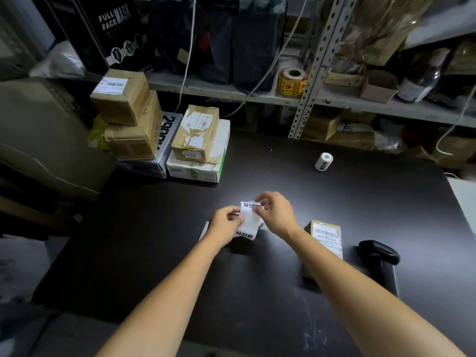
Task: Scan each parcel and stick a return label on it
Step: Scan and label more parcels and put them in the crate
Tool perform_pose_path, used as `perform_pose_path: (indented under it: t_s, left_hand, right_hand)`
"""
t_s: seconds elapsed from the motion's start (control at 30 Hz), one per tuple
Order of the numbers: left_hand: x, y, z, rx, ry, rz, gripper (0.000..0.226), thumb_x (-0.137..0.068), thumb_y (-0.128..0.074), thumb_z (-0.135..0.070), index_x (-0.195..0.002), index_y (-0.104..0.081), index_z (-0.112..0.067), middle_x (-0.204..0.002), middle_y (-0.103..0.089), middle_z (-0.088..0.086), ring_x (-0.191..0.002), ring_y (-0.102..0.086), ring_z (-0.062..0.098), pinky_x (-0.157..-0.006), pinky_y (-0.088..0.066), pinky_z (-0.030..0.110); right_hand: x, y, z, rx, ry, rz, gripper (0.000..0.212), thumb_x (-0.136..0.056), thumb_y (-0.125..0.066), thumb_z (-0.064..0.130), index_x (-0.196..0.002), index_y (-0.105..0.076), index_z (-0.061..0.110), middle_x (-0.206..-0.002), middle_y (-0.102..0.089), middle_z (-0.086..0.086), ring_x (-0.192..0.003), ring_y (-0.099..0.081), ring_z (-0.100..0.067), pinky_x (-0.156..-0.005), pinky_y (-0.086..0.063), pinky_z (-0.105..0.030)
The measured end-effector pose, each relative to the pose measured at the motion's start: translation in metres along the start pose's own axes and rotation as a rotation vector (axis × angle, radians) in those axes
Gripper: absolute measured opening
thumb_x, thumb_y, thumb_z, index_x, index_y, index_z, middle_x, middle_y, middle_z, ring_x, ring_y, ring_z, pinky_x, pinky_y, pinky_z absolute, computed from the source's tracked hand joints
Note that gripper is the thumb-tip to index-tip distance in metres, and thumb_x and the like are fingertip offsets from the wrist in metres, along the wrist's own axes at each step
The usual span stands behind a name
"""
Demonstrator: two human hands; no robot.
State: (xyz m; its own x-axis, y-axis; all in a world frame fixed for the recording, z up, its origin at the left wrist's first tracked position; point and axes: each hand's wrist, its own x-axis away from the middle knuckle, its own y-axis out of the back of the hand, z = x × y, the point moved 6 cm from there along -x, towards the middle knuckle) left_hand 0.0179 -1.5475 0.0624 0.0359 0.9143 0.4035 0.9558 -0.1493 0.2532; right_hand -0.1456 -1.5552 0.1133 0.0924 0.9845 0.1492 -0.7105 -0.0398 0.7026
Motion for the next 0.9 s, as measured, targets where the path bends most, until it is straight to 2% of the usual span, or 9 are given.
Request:
perform_pose_path:
  t_s: [0.1, 0.23, 0.33, 0.47, 0.6, 0.73, 0.8, 0.9]
  left_hand:
    - [0.001, -0.001, -0.001, 0.014, -0.006, 0.013, 0.019, -0.087, -0.069, -0.009, -0.104, -0.068, -0.015, -0.084, -0.061, 0.004, -0.080, -0.057, 0.014, -0.079, -0.047, 0.028]
    - [0.001, -0.001, -0.001, 0.042, 0.018, 0.014, 0.020, -0.086, -0.071, -0.006, -0.106, -0.069, -0.003, -0.091, -0.067, 0.012, -0.083, -0.060, 0.017, -0.077, -0.047, 0.027]
    - [0.000, -0.001, -0.003, 0.053, 0.022, -0.005, 0.020, -0.085, -0.072, -0.005, -0.104, -0.070, 0.000, -0.090, -0.066, 0.009, -0.082, -0.060, 0.015, -0.076, -0.047, 0.022]
    - [0.000, 0.001, -0.006, 0.004, -0.029, 0.013, 0.019, -0.087, -0.071, -0.006, -0.105, -0.072, -0.004, -0.093, -0.070, 0.006, -0.084, -0.062, 0.012, -0.069, -0.046, 0.010]
    - [-0.001, 0.003, -0.004, -0.043, -0.042, 0.031, 0.015, -0.087, -0.071, -0.012, -0.102, -0.075, -0.010, -0.090, -0.074, 0.002, -0.083, -0.067, 0.011, -0.072, -0.050, 0.016]
    - [-0.002, 0.006, 0.001, -0.062, -0.024, 0.037, 0.015, -0.086, -0.073, -0.016, -0.101, -0.076, -0.013, -0.090, -0.075, -0.002, -0.080, -0.068, 0.007, -0.066, -0.048, 0.012]
    - [-0.002, 0.007, 0.004, -0.075, -0.016, 0.025, 0.020, -0.085, -0.073, -0.012, -0.105, -0.074, -0.012, -0.094, -0.073, -0.003, -0.082, -0.065, 0.006, -0.070, -0.046, 0.012]
    - [-0.002, 0.014, 0.010, -0.097, 0.010, -0.024, 0.026, -0.084, -0.073, -0.009, -0.110, -0.072, -0.009, -0.095, -0.070, 0.000, -0.086, -0.063, 0.011, -0.081, -0.046, 0.019]
  right_hand:
    - [0.000, -0.005, 0.013, 0.160, 0.169, 0.071, 0.012, -0.090, -0.067, 0.027, -0.099, -0.074, 0.022, -0.103, -0.062, 0.000, -0.098, -0.058, -0.016, -0.080, -0.046, -0.029]
    - [0.002, -0.004, 0.022, 0.292, 0.297, 0.043, 0.018, -0.094, -0.062, 0.027, -0.107, -0.075, 0.022, -0.108, -0.065, -0.001, -0.101, -0.053, -0.022, -0.081, -0.046, -0.031]
    - [0.004, -0.009, 0.026, 0.349, 0.338, 0.095, 0.020, -0.096, -0.059, 0.029, -0.107, -0.075, 0.023, -0.109, -0.066, 0.001, -0.102, -0.054, -0.022, -0.082, -0.048, -0.034]
    - [0.002, -0.009, 0.030, 0.377, 0.337, 0.144, 0.020, -0.096, -0.059, 0.032, -0.105, -0.075, 0.024, -0.102, -0.067, -0.001, -0.095, -0.060, -0.022, -0.075, -0.048, -0.033]
    - [0.001, -0.015, 0.033, 0.421, 0.335, 0.217, 0.019, -0.097, -0.056, 0.023, -0.106, -0.073, 0.020, -0.101, -0.068, -0.003, -0.092, -0.063, -0.025, -0.073, -0.051, -0.036]
    - [-0.003, -0.024, 0.033, 0.484, 0.315, 0.269, 0.025, -0.096, -0.049, 0.013, -0.108, -0.070, 0.018, -0.103, -0.069, -0.006, -0.094, -0.063, -0.029, -0.076, -0.053, -0.039]
    - [-0.006, -0.025, 0.030, 0.467, 0.267, 0.257, 0.024, -0.096, -0.047, 0.014, -0.107, -0.068, 0.015, -0.104, -0.069, -0.008, -0.095, -0.062, -0.031, -0.077, -0.052, -0.040]
    - [-0.012, -0.013, 0.020, 0.361, 0.143, 0.157, 0.022, -0.095, -0.045, 0.016, -0.102, -0.065, 0.011, -0.102, -0.068, -0.009, -0.095, -0.061, -0.032, -0.078, -0.051, -0.038]
